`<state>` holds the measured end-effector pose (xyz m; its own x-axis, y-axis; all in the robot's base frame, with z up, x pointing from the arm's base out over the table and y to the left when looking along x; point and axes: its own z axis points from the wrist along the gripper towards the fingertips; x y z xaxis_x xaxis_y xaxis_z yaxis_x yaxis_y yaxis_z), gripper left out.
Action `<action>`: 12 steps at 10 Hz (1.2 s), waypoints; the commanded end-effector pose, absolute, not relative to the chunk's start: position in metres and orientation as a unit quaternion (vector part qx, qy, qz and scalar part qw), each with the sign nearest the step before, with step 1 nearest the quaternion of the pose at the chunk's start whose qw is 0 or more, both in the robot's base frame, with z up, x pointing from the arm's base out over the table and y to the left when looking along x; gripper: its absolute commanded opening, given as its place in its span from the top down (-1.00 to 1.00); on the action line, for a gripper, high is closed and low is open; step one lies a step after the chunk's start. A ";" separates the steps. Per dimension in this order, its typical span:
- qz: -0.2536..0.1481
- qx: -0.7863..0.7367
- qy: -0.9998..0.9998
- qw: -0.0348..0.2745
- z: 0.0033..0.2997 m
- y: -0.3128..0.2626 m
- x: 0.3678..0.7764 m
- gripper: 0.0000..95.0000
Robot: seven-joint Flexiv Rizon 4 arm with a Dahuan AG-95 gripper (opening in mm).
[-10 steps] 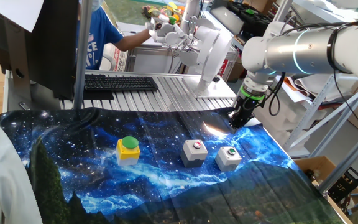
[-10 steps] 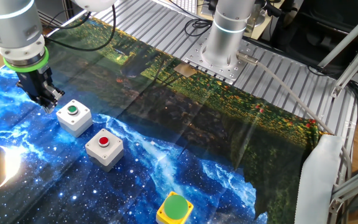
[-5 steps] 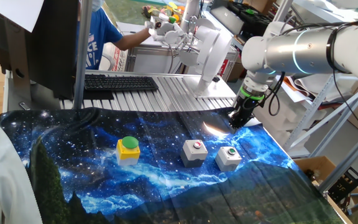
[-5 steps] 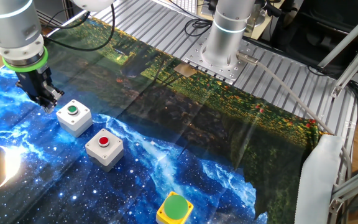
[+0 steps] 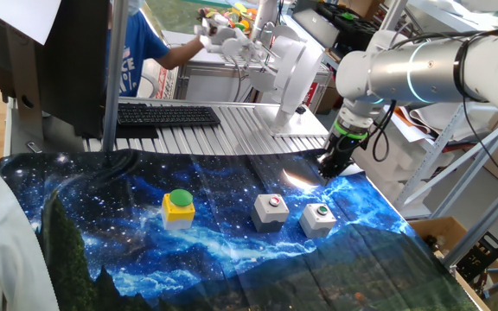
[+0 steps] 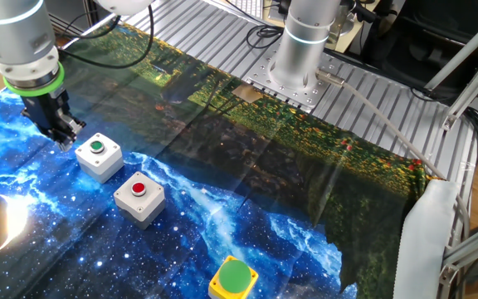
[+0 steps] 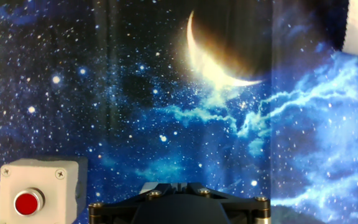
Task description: Press three buttons from left to right in sequence
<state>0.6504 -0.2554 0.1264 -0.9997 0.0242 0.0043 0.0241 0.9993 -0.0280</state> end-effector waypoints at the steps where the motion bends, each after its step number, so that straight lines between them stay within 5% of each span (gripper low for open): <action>1: 0.018 -0.073 -0.997 0.003 0.126 -0.256 0.650 1.00; 5: 0.012 -0.195 -0.981 0.003 0.126 -0.256 0.650 1.00; 12: 0.012 -0.151 -0.988 0.012 0.126 -0.256 0.650 1.00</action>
